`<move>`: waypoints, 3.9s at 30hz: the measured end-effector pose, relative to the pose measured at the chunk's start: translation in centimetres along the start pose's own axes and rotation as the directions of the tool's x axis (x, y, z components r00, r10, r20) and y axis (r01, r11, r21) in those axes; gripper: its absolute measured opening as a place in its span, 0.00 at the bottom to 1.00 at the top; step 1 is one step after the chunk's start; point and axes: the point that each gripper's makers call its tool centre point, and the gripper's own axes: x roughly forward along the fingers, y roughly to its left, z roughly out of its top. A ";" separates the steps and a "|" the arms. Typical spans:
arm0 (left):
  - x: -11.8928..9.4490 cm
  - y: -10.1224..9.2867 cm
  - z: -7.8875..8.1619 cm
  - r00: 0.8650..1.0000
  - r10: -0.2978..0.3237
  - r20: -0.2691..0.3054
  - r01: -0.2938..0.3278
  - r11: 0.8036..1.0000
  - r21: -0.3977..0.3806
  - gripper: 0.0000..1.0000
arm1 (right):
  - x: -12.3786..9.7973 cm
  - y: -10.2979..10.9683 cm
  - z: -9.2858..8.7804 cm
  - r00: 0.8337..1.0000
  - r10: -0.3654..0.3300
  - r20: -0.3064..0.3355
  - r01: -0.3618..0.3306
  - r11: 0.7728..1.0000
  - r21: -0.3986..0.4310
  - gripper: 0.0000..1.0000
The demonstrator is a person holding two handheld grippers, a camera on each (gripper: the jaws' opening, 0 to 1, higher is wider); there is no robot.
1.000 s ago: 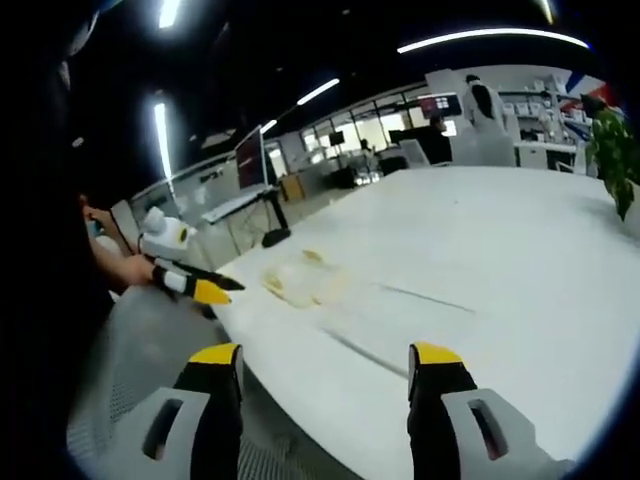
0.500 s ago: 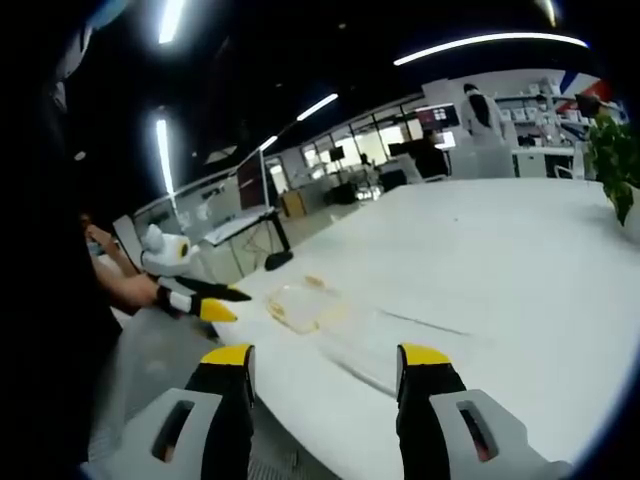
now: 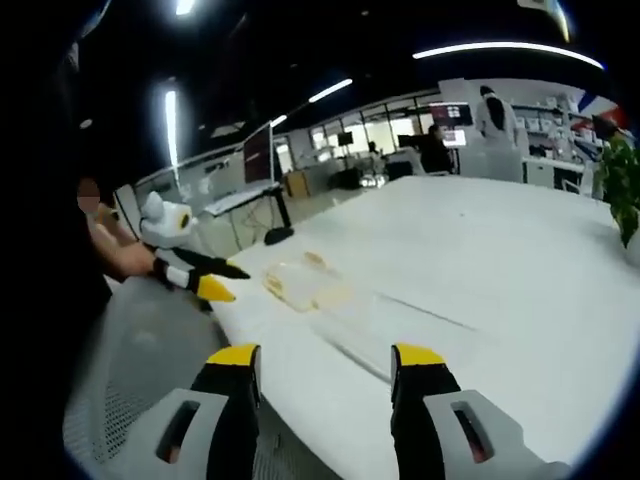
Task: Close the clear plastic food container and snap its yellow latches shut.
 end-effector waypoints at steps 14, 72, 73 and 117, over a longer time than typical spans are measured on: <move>-0.3 -0.1 0.9 1.000 -0.002 0.021 0.002 1.000 0.015 0.68 | -0.2 1.0 2.8 0.999 0.034 0.042 -0.032 0.999 -0.040 0.51; -1.2 5.4 3.2 0.995 -0.097 0.021 0.095 0.992 0.080 0.62 | 9.3 6.0 8.2 0.992 0.030 0.123 -0.022 0.998 -0.060 0.50; -1.2 5.4 3.2 0.995 -0.100 0.019 0.098 0.992 0.082 0.62 | 9.5 6.0 8.1 0.993 0.028 0.119 -0.021 0.998 -0.064 0.50; -0.1 11.1 2.5 0.976 -0.146 -0.163 0.179 0.960 0.217 0.60 | 14.5 4.9 5.8 0.997 0.036 -0.062 -0.048 0.979 -0.198 0.50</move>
